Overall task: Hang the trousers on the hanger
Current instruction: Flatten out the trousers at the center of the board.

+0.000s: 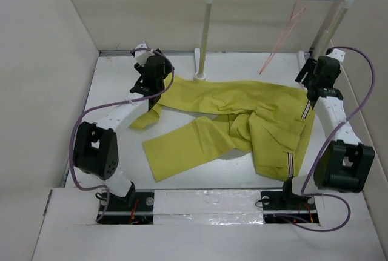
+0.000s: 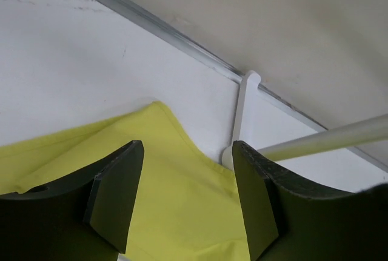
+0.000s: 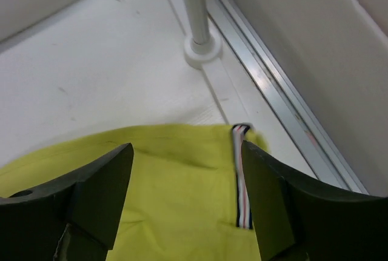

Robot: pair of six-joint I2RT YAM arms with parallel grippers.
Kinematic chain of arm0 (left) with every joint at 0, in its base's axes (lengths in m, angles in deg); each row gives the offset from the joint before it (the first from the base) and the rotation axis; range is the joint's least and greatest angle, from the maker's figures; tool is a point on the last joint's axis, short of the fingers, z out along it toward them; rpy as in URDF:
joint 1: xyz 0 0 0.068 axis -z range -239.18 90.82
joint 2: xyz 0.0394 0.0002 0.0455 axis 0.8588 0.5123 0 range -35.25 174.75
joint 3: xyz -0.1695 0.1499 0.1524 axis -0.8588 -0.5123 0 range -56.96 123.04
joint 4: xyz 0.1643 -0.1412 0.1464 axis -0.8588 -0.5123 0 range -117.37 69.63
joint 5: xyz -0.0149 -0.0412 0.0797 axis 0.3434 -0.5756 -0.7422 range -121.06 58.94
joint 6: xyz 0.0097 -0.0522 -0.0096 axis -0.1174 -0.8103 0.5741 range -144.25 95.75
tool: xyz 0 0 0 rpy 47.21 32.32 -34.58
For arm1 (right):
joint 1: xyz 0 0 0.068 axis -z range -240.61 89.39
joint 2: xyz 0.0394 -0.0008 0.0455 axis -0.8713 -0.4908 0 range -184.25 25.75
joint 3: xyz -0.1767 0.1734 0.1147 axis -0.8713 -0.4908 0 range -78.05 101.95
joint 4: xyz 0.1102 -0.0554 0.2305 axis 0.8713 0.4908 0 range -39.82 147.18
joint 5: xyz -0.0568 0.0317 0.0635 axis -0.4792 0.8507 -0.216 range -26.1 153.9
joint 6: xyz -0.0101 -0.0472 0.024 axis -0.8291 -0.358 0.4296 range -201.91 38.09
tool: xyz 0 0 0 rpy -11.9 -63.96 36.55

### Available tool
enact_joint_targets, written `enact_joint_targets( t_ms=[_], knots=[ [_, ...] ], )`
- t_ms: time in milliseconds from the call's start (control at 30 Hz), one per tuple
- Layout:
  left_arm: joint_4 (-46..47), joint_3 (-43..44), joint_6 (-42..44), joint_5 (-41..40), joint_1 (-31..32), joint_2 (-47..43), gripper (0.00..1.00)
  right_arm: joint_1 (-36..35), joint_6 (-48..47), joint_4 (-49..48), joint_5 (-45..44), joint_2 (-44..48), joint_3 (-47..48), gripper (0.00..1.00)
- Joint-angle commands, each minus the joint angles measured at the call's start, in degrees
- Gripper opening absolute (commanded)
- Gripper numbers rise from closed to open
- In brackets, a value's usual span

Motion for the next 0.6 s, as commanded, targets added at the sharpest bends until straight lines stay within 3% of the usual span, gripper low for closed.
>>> enact_joint_targets(
  t_ms=[0,67,100,133,167,233,267,400,533,567],
  knots=[
    [2.12,-6.56,-1.87,1.05,0.00,-7.56,0.58,-3.70,-0.26,-9.06,2.86,9.68,-4.60,0.78],
    [3.18,-13.83,-5.47,-1.05,0.00,-10.82,0.56,-9.31,0.44,-13.28,3.66,17.47,-10.31,0.66],
    [3.35,-16.32,-6.62,-1.41,0.00,-12.41,0.55,-11.68,1.23,-17.31,4.80,19.87,-15.90,0.50],
    [3.01,-18.52,-7.67,-1.67,-0.52,-15.55,0.54,-16.84,1.67,-18.66,5.42,21.72,-18.14,0.16],
    [2.13,-22.89,-10.21,-2.37,-1.23,-17.06,0.52,-19.76,1.76,-19.98,6.73,24.18,-19.99,0.03],
    [-1.63,-27.31,-13.90,-3.26,-2.28,-22.25,0.51,-26.17,0.19,-20.09,9.38,25.08,-22.46,0.00],
    [-2.44,-32.03,-16.88,-3.78,-3.33,-24.18,0.50,-33.26,-0.78,-19.21,9.20,25.34,-22.90,0.00],
    [-3.06,-41.55,-19.19,-5.46,-6.49,-34.19,0.52,-46.64,-5.61,-17.36,7.62,27.36,-25.71,0.00],
    [-4.03,-43.15,-19.46,-3.62,-14.05,-31.51,0.53,-53.97,-6.41,-17.08,8.85,27.63,-27.91,0.00],
    [-3.24,-42.45,-18.76,0.74,-16.07,-30.01,0.53,-55.29,-6.41,-17.87,8.33,27.54,-29.57,0.00]
  ],
)
